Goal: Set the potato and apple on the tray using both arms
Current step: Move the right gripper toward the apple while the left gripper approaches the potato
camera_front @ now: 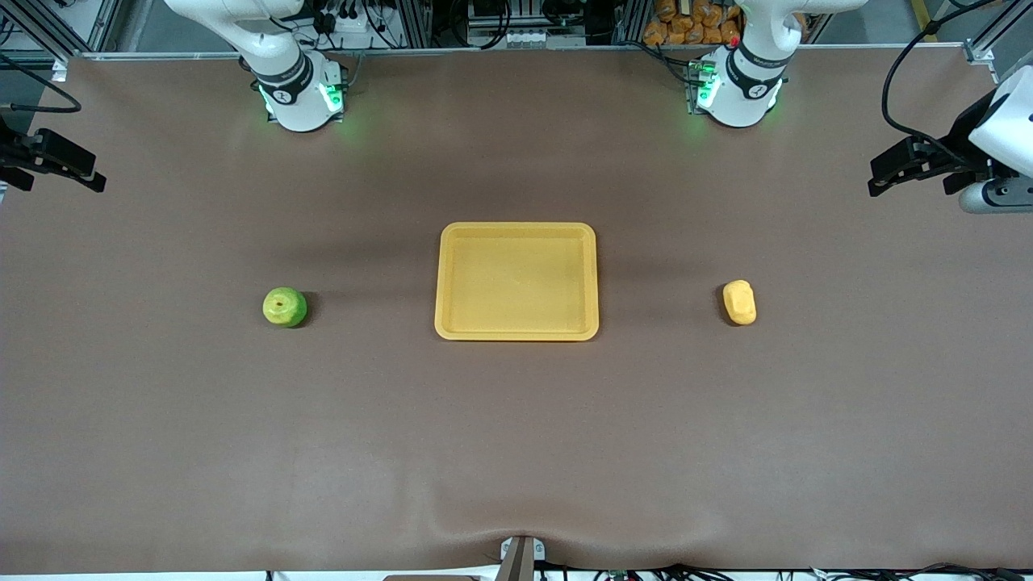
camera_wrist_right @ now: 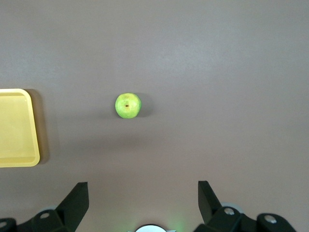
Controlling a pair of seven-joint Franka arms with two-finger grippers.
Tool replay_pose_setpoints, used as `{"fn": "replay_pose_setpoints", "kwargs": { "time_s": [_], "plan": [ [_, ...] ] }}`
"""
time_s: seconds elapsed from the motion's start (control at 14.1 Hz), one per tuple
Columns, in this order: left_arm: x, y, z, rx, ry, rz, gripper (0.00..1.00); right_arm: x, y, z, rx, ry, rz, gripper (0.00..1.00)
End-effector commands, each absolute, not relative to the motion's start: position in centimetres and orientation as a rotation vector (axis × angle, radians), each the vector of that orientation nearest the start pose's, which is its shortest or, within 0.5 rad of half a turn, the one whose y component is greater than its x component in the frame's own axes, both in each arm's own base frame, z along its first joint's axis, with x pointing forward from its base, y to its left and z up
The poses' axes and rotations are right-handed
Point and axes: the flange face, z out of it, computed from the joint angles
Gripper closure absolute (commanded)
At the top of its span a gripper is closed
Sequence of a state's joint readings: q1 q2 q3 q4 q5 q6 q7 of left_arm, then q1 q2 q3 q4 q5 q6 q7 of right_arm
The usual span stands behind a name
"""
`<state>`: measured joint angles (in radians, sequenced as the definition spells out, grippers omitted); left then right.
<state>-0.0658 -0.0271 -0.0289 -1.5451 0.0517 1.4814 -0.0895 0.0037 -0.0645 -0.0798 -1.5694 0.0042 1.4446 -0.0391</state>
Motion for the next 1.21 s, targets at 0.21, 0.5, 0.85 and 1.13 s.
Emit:
{"fn": "replay_pose_setpoints", "kwargs": {
  "time_s": [0.21,0.5,0.85,1.13],
  "plan": [
    [53.8,-4.6,64.8,-3.089,-0.002,0.045,0.00,52.4,-4.6,64.6,-3.118,0.060,0.106,0.00],
    [54.5,-5.0,64.3,-3.084,0.008,0.055,0.00,52.7,-4.7,64.0,-3.119,0.068,0.125,0.00],
    [55.1,-4.5,63.0,-3.086,-0.007,0.090,0.00,53.5,-5.6,62.9,-3.119,0.090,0.154,0.00],
    [56.2,-4.7,61.5,-3.085,0.000,0.094,0.00,54.2,-5.5,61.7,-3.114,0.085,0.180,0.00]
  ]
}}
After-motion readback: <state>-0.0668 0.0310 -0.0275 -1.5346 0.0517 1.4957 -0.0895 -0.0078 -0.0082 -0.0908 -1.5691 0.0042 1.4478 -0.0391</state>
